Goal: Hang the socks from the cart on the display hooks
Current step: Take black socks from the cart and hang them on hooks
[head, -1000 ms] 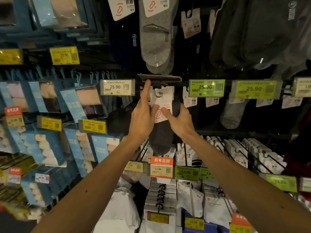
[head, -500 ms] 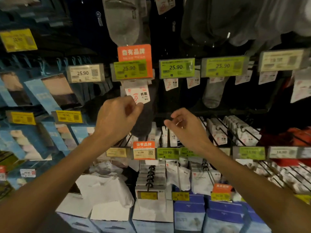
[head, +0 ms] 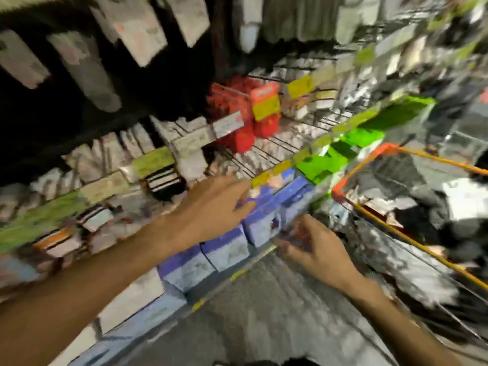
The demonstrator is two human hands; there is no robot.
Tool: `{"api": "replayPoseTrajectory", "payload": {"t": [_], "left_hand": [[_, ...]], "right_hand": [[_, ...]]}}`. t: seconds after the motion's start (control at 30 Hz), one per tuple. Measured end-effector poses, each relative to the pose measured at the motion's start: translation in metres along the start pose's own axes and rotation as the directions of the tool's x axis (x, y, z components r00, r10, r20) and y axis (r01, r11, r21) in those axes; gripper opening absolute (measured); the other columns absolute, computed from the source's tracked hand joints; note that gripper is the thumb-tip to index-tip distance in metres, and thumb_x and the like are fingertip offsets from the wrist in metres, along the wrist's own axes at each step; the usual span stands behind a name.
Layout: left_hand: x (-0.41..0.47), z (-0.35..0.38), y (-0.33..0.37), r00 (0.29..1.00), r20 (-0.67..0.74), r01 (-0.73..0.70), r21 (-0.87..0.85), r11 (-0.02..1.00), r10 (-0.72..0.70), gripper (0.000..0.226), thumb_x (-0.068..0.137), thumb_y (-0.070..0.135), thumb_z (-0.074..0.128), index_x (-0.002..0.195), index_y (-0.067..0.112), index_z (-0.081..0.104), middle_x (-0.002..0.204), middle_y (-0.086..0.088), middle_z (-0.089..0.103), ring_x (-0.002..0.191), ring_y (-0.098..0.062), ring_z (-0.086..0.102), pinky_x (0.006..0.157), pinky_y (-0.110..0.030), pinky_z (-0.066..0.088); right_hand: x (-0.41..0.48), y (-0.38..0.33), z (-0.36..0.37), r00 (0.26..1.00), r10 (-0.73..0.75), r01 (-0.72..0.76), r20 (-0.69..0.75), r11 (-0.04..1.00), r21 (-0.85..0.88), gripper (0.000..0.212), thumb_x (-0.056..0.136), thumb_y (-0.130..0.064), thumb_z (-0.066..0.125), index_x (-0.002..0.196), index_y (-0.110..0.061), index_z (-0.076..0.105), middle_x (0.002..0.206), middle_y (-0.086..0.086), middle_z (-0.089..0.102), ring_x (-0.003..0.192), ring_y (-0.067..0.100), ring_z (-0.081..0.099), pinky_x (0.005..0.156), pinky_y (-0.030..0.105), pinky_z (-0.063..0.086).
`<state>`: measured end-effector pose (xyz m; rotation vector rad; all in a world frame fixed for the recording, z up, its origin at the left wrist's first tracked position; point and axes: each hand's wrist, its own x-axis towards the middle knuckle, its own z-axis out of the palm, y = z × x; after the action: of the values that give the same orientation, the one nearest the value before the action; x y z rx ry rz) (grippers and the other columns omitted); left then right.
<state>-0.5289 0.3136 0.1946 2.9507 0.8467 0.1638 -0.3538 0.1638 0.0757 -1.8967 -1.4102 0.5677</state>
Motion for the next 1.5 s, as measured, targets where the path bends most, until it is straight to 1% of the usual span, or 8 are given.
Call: {"api": "replayPoseTrajectory", "payload": {"t": [0.2, 0.4, 0.6, 0.87, 1.0, 1.23, 1.37, 1.5], "left_hand": [[0.123, 0.134, 0.145, 0.971, 0.194, -0.093, -0.236, 0.967, 0.141, 0.02, 0.096, 0.035, 0.058, 0.092, 0.016, 0.061, 0.091, -0.006, 0.065, 0.094, -0.029, 0.061, 0.072, -0.04, 0.046], [0.209, 0.232, 0.221, 0.917, 0.328, -0.063, -0.445, 0.893, 0.228, 0.013, 0.094, 0.022, 0.062, 0.099, 0.011, 0.066, 0.088, -0.003, 0.062, 0.094, -0.029, 0.062, 0.077, -0.037, 0.047], [0.293, 0.31, 0.245, 0.886, 0.418, 0.062, -0.534, 0.843, 0.199, 0.024, 0.092, 0.02, 0.064, 0.114, 0.011, 0.065, 0.109, -0.015, 0.066, 0.103, -0.032, 0.061, 0.09, -0.038, 0.048], [0.376, 0.378, 0.259, 0.789, 0.614, 0.395, -0.489, 0.778, -0.014, 0.036, 0.097, 0.024, 0.06, 0.13, 0.01, 0.056, 0.133, -0.013, 0.059, 0.122, -0.032, 0.054, 0.095, -0.033, 0.042], [0.406, 0.409, 0.268, 0.704, 0.701, 0.542, -0.429, 0.723, -0.113, 0.053, 0.1, 0.032, 0.056, 0.146, 0.011, 0.041, 0.149, -0.012, 0.046, 0.136, -0.032, 0.043, 0.107, -0.037, 0.036], [0.432, 0.449, 0.288, 0.549, 0.793, 0.768, -0.354, 0.534, -0.264, 0.065, 0.104, 0.038, 0.047, 0.157, 0.011, 0.021, 0.161, -0.011, 0.027, 0.146, -0.031, 0.027, 0.115, -0.037, 0.025], [0.441, 0.464, 0.291, 0.501, 0.805, 0.8, -0.292, 0.525, -0.317, 0.073, 0.099, 0.045, 0.053, 0.157, 0.012, 0.023, 0.161, -0.011, 0.027, 0.147, -0.031, 0.026, 0.115, -0.038, 0.025], [0.443, 0.479, 0.28, 0.395, 0.847, 0.866, -0.213, 0.452, -0.357, 0.074, 0.085, 0.046, 0.075, 0.139, 0.004, 0.048, 0.136, -0.002, 0.053, 0.13, -0.027, 0.049, 0.105, -0.034, 0.04]], "right_hand": [[-0.052, 0.138, -0.091, 0.899, 0.415, -0.43, -0.138, 0.896, -0.107, 0.046, 0.089, -0.04, 0.071, 0.122, -0.012, 0.055, 0.107, 0.009, 0.065, 0.1, 0.033, 0.061, 0.072, 0.036, 0.041], [-0.063, 0.238, -0.13, 0.722, 0.638, -0.662, -0.268, 0.75, 0.004, 0.031, 0.089, -0.029, 0.071, 0.11, -0.007, 0.061, 0.101, 0.014, 0.069, 0.098, 0.033, 0.064, 0.076, 0.035, 0.042], [-0.042, 0.301, -0.153, 0.545, 0.789, -0.809, -0.284, 0.584, 0.067, 0.031, 0.094, -0.029, 0.065, 0.115, -0.007, 0.062, 0.109, 0.013, 0.069, 0.104, 0.03, 0.064, 0.082, 0.034, 0.044], [-0.007, 0.367, -0.169, 0.42, 0.875, -0.882, -0.24, 0.456, 0.121, 0.045, 0.093, -0.026, 0.066, 0.131, -0.005, 0.052, 0.131, 0.015, 0.06, 0.12, 0.032, 0.056, 0.094, 0.036, 0.041], [0.008, 0.41, -0.195, 0.411, 0.87, -0.895, -0.271, 0.442, 0.063, 0.049, 0.095, -0.028, 0.064, 0.134, -0.003, 0.049, 0.131, 0.017, 0.058, 0.12, 0.034, 0.054, 0.092, 0.035, 0.04], [0.067, 0.481, -0.199, 0.54, 0.841, -0.842, -0.022, 0.54, -0.025, 0.048, 0.101, -0.032, 0.056, 0.141, -0.006, 0.048, 0.14, 0.014, 0.053, 0.128, 0.031, 0.05, 0.098, 0.035, 0.039], [0.092, 0.512, -0.194, 0.481, 0.877, -0.877, 0.026, 0.48, 0.022, 0.064, 0.098, -0.038, 0.06, 0.147, -0.002, 0.037, 0.146, 0.019, 0.044, 0.133, 0.034, 0.045, 0.106, 0.038, 0.037], [0.105, 0.536, -0.191, 0.4, 0.915, -0.917, 0.057, 0.399, 0.025, 0.07, 0.095, -0.049, 0.06, 0.145, -0.004, 0.039, 0.146, 0.021, 0.043, 0.131, 0.039, 0.047, 0.107, 0.043, 0.039]]}}
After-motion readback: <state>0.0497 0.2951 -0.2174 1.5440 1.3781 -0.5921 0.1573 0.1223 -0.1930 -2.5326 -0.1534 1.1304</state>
